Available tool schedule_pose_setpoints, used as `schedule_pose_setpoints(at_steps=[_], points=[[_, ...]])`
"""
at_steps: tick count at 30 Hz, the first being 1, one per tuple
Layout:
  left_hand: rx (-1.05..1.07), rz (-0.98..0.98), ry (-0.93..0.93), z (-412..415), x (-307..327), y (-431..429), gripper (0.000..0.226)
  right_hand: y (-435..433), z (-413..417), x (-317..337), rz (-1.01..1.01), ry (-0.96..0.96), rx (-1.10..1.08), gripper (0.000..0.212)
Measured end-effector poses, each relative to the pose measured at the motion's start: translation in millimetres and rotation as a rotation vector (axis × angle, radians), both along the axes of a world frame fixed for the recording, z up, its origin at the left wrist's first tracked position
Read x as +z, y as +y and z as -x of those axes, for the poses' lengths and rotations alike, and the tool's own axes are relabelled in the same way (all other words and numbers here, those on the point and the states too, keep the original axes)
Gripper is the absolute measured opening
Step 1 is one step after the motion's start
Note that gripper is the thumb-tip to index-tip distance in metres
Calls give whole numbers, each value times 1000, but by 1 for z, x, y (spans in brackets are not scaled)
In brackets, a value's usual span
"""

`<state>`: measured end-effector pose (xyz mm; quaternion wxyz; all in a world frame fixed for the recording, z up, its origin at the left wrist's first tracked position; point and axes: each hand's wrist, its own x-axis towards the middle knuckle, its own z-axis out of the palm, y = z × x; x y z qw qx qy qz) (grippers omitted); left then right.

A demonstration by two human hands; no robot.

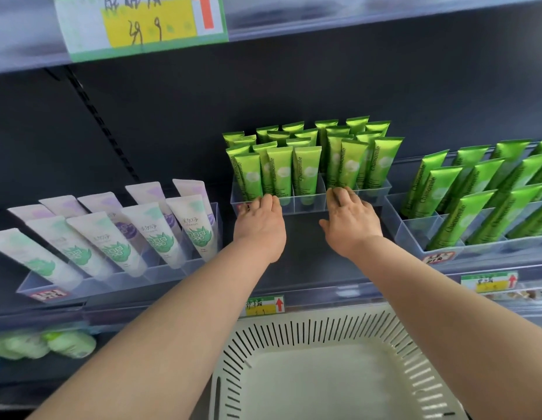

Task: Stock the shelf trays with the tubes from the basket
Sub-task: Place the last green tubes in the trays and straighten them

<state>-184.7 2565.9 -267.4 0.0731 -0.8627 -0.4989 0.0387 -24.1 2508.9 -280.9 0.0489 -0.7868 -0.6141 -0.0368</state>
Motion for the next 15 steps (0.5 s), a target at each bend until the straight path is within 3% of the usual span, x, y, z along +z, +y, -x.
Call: schedule_pose_setpoints(at_steps=[15], points=[[23, 53, 31, 4, 10, 0, 75, -1, 4, 8, 33, -34, 15, 65]])
